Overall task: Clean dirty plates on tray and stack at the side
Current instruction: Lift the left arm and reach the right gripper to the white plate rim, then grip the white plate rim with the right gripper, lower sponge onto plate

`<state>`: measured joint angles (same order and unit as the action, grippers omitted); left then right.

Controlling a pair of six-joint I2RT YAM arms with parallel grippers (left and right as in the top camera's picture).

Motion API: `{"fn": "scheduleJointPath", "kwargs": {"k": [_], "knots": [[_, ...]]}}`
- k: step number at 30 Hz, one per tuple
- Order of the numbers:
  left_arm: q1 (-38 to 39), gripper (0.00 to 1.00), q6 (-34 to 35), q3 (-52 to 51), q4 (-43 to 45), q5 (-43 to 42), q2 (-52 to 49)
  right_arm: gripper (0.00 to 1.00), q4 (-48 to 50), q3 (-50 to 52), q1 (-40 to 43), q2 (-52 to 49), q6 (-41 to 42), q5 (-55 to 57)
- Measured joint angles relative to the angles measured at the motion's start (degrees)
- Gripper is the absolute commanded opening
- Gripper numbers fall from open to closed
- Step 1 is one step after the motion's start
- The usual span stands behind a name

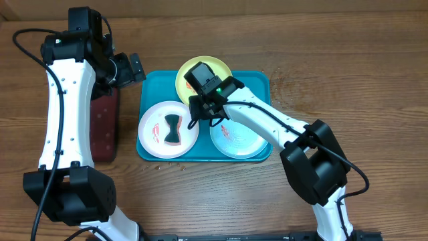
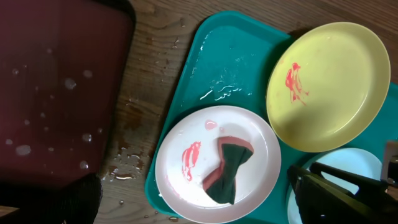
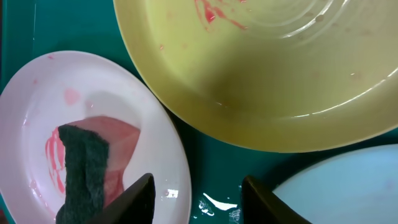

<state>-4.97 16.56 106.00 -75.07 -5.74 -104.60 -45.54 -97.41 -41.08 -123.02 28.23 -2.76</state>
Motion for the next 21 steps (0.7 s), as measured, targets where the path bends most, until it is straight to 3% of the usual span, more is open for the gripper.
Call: {"fn": "scheduleJointPath", "kwargs": {"k": [8, 10, 11, 15, 18, 21], "knots": [[0.0, 0.97, 0.0, 0.02, -0.15, 0.0, 0.0, 0.41, -0.39, 0.0, -0.87, -2.16, 0.26, -1.36], [0.0, 0.72, 0.22, 0.02, -0.15, 0.0, 0.0, 0.4, -0.13, 0.0, -1.77, -3.21, 0.24, -1.49], [0.0, 0.66, -0.04, 0.02, -0.15, 0.02, 0.0, 0.39, -0.09, 0.0, -1.9, -3.41, 0.26, -1.49], [0.0, 0.65, -0.02, 0.02, -0.15, 0.0, 0.0, 0.35, -0.46, 0.0, -3.13, -5.03, 0.28, -1.4], [0.0, 0.57, -0.02, 0.02, -0.15, 0.0, 0.0, 0.27, -0.39, 0.0, -3.19, -5.09, 0.33, -1.25], [0.0, 0.64, -0.02, -0.13, -0.09, 0.02, 0.0, 0.23, -1.01, 0.0, -3.15, -5.09, 0.33, -1.16]]}}
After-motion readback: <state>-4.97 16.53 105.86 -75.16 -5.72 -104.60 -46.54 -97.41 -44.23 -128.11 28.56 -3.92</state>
